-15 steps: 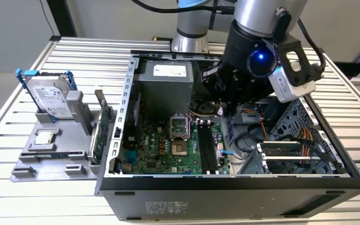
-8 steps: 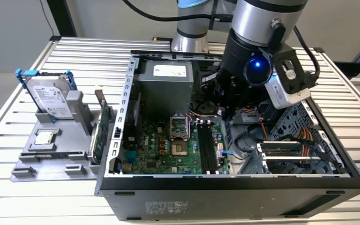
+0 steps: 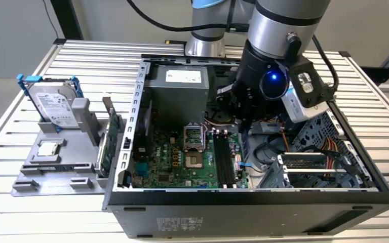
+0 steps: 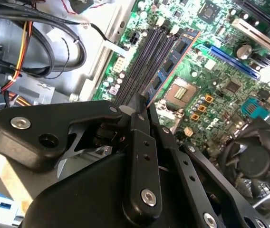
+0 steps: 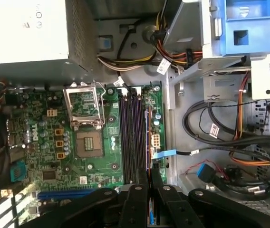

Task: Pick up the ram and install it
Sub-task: 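Insert the ram into the slot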

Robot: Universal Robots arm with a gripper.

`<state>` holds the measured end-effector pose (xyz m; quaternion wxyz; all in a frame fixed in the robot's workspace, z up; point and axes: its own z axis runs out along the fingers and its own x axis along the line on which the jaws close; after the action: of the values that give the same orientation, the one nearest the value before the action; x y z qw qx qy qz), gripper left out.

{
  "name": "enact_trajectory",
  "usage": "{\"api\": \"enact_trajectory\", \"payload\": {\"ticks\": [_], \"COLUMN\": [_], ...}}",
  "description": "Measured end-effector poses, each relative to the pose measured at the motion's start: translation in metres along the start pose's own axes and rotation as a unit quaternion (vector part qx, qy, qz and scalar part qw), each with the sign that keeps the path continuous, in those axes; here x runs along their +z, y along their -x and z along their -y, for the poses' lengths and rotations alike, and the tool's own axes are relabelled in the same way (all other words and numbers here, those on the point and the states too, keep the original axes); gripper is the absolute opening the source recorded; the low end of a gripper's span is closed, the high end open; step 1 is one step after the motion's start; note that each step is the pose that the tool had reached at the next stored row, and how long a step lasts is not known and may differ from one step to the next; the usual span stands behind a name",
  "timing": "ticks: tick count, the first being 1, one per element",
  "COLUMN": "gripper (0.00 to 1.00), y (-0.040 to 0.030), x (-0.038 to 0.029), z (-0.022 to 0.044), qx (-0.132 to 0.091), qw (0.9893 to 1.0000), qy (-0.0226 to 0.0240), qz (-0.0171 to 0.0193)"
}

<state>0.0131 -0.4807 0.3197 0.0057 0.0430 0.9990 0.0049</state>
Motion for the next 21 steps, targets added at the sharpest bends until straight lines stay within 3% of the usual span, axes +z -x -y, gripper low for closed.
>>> {"api": "enact_trajectory", "payload": {"ticks": [7,14,21], "gripper": [0.0,0.0,0.0], "y": [0.0007,0.0006,0.0003], "x": [0.0128,0.0154,0.0281], "z": [-0.0017,-0.0031,-0.008], "qx": [0.0,0.0,0.0], "qw": [1.0,1.0,1.0], "qy": [0.0004,0.0017,0.0017], "qz": [-0.0001,-0.0002,-0.0001]}}
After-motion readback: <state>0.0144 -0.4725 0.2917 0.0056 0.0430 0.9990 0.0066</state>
